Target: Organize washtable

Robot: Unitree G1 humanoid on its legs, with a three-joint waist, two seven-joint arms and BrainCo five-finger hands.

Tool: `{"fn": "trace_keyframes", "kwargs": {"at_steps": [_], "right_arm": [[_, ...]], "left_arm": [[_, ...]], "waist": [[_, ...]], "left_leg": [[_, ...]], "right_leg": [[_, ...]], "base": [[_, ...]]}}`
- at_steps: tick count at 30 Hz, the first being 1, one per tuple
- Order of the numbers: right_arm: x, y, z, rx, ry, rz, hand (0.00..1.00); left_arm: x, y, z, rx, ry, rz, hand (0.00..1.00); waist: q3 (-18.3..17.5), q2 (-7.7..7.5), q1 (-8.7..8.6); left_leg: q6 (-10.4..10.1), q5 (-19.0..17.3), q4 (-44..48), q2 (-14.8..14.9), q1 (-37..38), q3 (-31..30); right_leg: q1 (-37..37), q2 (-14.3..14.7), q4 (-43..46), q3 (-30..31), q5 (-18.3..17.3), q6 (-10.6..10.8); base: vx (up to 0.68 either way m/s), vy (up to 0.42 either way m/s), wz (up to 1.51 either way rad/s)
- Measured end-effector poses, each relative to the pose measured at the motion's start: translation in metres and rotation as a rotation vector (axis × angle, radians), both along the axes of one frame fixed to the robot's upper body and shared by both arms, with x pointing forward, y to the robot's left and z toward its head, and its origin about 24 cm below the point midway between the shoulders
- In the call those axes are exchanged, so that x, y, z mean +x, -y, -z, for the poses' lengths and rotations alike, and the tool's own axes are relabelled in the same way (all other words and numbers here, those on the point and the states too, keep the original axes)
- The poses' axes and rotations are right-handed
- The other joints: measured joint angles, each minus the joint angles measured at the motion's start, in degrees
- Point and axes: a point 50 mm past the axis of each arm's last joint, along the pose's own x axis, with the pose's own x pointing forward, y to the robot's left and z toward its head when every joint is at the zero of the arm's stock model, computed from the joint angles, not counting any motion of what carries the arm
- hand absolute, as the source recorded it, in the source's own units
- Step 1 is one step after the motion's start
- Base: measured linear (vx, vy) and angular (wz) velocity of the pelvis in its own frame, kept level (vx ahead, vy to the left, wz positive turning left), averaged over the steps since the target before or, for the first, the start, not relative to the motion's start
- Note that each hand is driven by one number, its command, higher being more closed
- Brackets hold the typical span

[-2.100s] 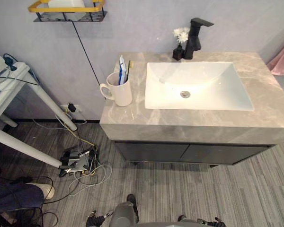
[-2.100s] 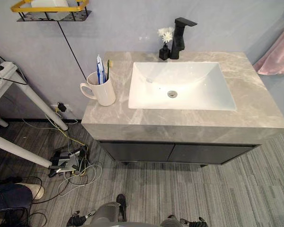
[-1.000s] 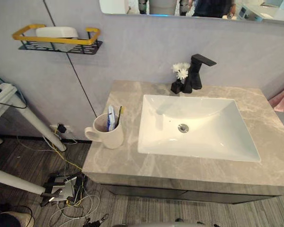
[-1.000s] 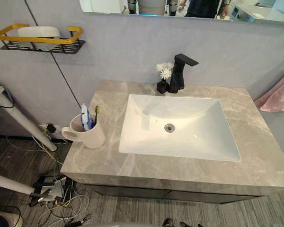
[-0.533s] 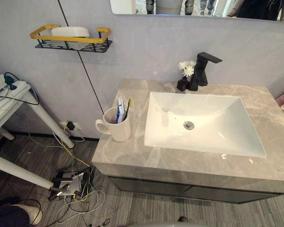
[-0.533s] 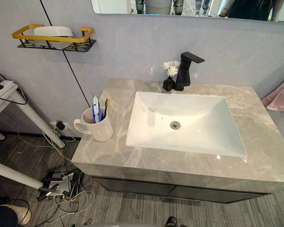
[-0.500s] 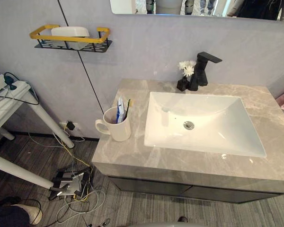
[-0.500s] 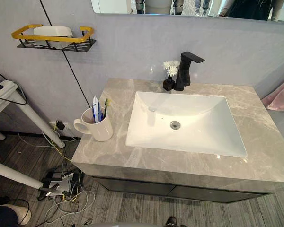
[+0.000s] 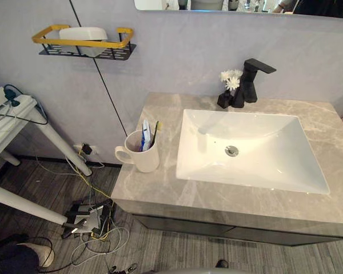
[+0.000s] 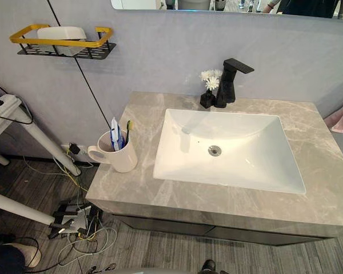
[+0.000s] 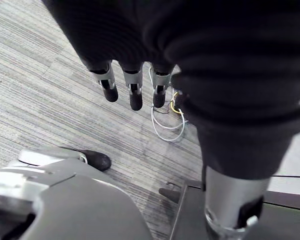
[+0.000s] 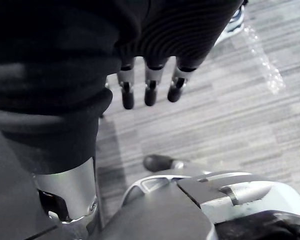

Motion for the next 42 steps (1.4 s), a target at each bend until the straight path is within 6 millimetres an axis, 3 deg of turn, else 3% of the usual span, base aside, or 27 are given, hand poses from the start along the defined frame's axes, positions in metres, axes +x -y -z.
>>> {"fn": "trace_keyframes", "kwargs": {"at_steps": [6,8,11,13,14,15,16,17,18,19,20,21,24,28,32,33,42], "right_arm": [[-0.003,0.001,0.000,0.003,0.002,0.043,0.00],[-0.006,0.002,0.000,0.003,0.000,0.066,0.00],[-0.005,0.003,0.000,-0.002,0.007,0.067,0.00],[-0.009,0.005,-0.002,-0.014,0.021,0.067,0.00],[-0.010,0.006,-0.002,-0.018,0.021,0.066,0.00],[-0.014,0.004,-0.003,-0.019,0.020,0.060,0.00],[-0.019,0.002,-0.002,-0.017,0.011,0.053,0.00],[-0.020,0.002,-0.003,-0.018,0.010,0.046,0.00],[-0.020,0.001,-0.003,-0.023,0.017,0.029,0.00],[-0.022,0.003,-0.004,-0.029,0.019,0.023,0.00],[-0.022,0.003,-0.005,-0.033,0.020,0.018,0.00],[-0.026,0.004,-0.005,-0.037,0.018,0.016,0.00],[-0.028,0.004,-0.006,-0.039,0.009,0.008,0.00],[-0.027,0.004,-0.006,-0.039,0.013,-0.009,0.00],[-0.031,0.005,-0.006,-0.027,0.004,-0.025,0.00],[-0.031,0.005,-0.005,-0.019,-0.003,-0.029,0.00],[-0.037,0.003,-0.002,0.010,-0.053,-0.051,0.00]], "left_arm": [[-0.018,-0.017,-0.002,0.015,0.017,-0.289,0.00],[-0.016,-0.035,-0.008,0.060,0.068,-0.393,0.00],[-0.005,-0.081,-0.033,0.209,0.229,-0.538,0.00],[0.020,-0.121,-0.074,0.375,0.455,-0.603,0.00],[0.028,-0.128,-0.088,0.423,0.518,-0.607,0.00],[0.040,-0.142,-0.117,0.519,0.644,-0.613,0.00],[0.049,-0.151,-0.150,0.627,0.771,-0.616,0.00],[0.051,-0.155,-0.166,0.685,0.826,-0.613,0.00],[0.057,-0.156,-0.196,0.779,0.928,-0.596,0.00],[0.063,-0.151,-0.222,0.860,1.023,-0.575,0.00],[0.066,-0.146,-0.234,0.893,1.071,-0.562,0.00],[0.074,-0.131,-0.258,0.934,1.181,-0.524,0.00],[0.092,-0.101,-0.289,0.819,1.436,-0.410,0.00],[0.107,-0.059,-0.308,0.599,1.635,-0.191,0.00],[0.120,-0.034,-0.300,0.377,1.656,-0.015,0.00],[0.121,-0.030,-0.297,0.329,1.648,0.005,1.00],[0.122,0.004,-0.262,-0.006,1.514,0.138,1.00]], "waist": [[-0.25,0.37,0.10],[-0.37,0.58,0.29],[-0.80,1.05,0.54],[-1.63,1.53,1.86],[-1.78,1.70,2.12],[-2.48,1.94,3.25],[-3.46,1.93,3.69],[-4.02,1.93,3.80],[-4.29,1.99,3.97],[-4.76,2.28,4.03],[-5.03,2.42,4.15],[-5.48,2.72,4.51],[-6.02,2.75,4.91],[-6.57,2.56,4.85],[-7.01,2.38,4.78],[-7.18,2.52,4.84],[-7.45,1.90,4.94]], "left_leg": [[0.20,0.19,0.05,-0.05,-1.07,-1.93],[0.28,0.42,-0.02,-0.16,-1.53,-2.50],[0.35,0.66,0.00,-0.28,-2.10,-3.37],[0.70,1.17,0.01,-0.74,-2.81,-3.85],[0.71,1.18,0.02,-0.83,-2.81,-3.85],[0.82,1.25,0.16,-0.98,-3.04,-3.89],[0.82,1.25,0.40,-1.08,-3.35,-3.91],[0.82,1.25,0.70,-1.11,-3.66,-3.92],[0.83,1.25,1.29,-1.23,-3.67,-3.95],[0.83,1.25,1.23,-1.24,-3.52,-4.25],[0.83,1.25,1.20,-1.26,-3.52,-4.38],[0.97,1.34,1.11,-1.34,-3.51,-4.70],[1.05,1.34,0.91,-1.49,-3.49,-5.32],[1.30,1.54,0.68,-1.68,-3.48,-5.53],[1.30,1.67,0.66,-1.68,-3.75,-5.52],[1.30,1.67,0.76,-1.67,-3.82,-5.41],[1.31,1.64,1.25,-1.59,-3.86,-4.59]], "right_leg": [[0.12,-0.05,0.02,-1.72,-0.38,0.04],[0.12,-0.14,0.02,-2.39,-0.46,0.03],[0.18,-0.28,0.03,-3.37,-0.53,-0.02],[0.20,-0.76,0.04,-4.39,-0.58,0.01],[0.25,-0.87,0.04,-4.43,-0.58,0.01],[0.35,-1.11,0.05,-4.57,-0.83,0.36],[0.35,-1.24,0.06,-4.68,-1.22,0.36],[0.36,-1.29,0.06,-4.89,-1.29,0.45],[0.91,-1.44,0.06,-5.21,-1.32,0.47],[1.36,-1.46,0.06,-5.68,-1.34,0.50],[1.45,-1.48,0.06,-5.86,-1.35,0.49],[1.87,-1.57,0.06,-6.50,-1.34,0.50],[2.68,-1.71,0.06,-7.48,-1.36,0.53],[2.88,-1.89,0.06,-7.86,-1.31,0.58],[2.57,-1.79,0.06,-7.71,-1.30,0.58],[2.37,-1.75,0.06,-7.46,-1.31,0.57],[1.32,-1.41,0.06,-4.56,-1.31,0.41]], "base": [[0.00,0.001,0.15],[0.01,0.008,0.16],[0.01,0.005,0.18],[0.00,0.008,0.22],[-0.01,0.023,0.15],[-0.01,0.024,0.12],[-0.01,0.021,0.15],[0.01,0.011,0.15],[0.00,0.004,0.19],[-0.01,0.005,0.18],[-0.02,0.006,0.22],[-0.02,0.007,0.20],[-0.03,0.006,0.19],[-0.02,0.006,0.06],[0.00,0.000,-0.01],[0.02,0.001,-0.10],[0.00,0.001,-0.06]]}}
